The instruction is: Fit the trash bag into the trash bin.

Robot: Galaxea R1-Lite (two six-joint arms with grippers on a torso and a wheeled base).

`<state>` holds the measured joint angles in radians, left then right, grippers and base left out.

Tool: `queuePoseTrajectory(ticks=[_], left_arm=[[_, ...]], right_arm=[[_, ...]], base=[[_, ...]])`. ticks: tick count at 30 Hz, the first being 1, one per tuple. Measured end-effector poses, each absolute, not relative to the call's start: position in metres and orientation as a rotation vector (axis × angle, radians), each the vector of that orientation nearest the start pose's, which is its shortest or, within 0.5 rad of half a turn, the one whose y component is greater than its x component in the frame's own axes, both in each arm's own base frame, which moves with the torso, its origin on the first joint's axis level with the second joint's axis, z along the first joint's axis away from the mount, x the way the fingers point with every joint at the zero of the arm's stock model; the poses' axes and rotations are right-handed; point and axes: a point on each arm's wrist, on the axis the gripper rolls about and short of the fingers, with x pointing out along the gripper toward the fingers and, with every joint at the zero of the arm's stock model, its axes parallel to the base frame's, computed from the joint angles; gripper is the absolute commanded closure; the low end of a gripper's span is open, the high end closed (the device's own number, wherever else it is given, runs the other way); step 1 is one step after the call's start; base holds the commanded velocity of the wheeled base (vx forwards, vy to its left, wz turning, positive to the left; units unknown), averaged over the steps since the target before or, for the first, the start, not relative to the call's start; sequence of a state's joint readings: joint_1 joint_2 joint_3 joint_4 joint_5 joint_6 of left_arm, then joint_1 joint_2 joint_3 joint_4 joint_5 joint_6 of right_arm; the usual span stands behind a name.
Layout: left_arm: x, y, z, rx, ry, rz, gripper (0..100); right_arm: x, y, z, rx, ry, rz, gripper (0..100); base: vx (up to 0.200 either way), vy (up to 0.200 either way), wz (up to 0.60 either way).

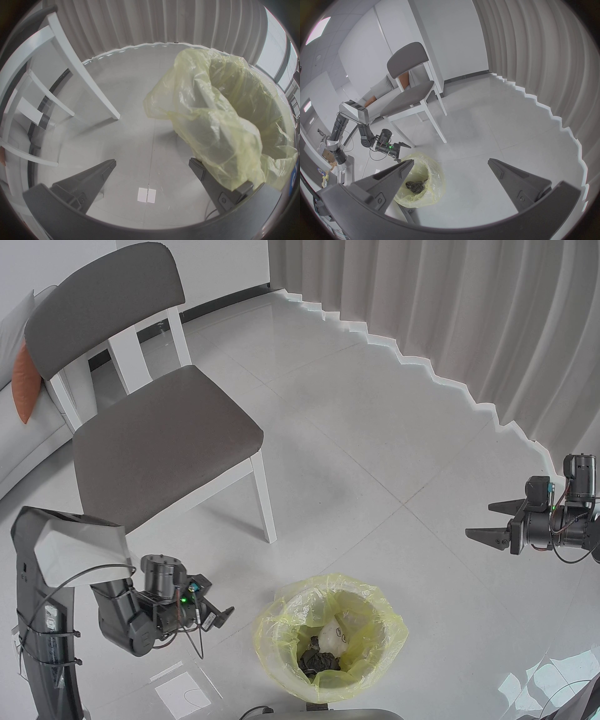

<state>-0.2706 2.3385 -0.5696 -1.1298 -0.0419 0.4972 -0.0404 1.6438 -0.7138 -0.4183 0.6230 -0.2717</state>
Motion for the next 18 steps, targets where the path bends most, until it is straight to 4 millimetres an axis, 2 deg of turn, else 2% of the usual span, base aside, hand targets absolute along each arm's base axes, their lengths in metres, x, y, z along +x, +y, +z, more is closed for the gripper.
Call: queuePoseTrajectory(ticks=[5, 10, 12, 18], left_arm=[[0.294, -0.069, 0.004, 0.476, 0.399, -0.419, 0], [0.269, -0.058, 0.036, 0.348, 0.308, -0.386, 0], [0.252, -0.057, 0.057, 0.249, 0.25, -0.376, 0], [0.219, -0.06, 0.088, 0.176, 0.161, -0.38, 0]], right_arm=[[0.257, 0.003, 0.15, -0.104, 0.401, 0.603, 0], [0.226, 0.005, 0.159, -0.127, 0.339, 0.573, 0], [0.202, 0.005, 0.168, -0.134, 0.289, 0.545, 0], [0.147, 0.007, 0.185, -0.122, 0.166, 0.485, 0]], base=[[0.0, 0.0, 0.0], [0.0, 0.0, 0.0], [0.0, 0.0, 0.0], [0.0, 0.0, 0.0]])
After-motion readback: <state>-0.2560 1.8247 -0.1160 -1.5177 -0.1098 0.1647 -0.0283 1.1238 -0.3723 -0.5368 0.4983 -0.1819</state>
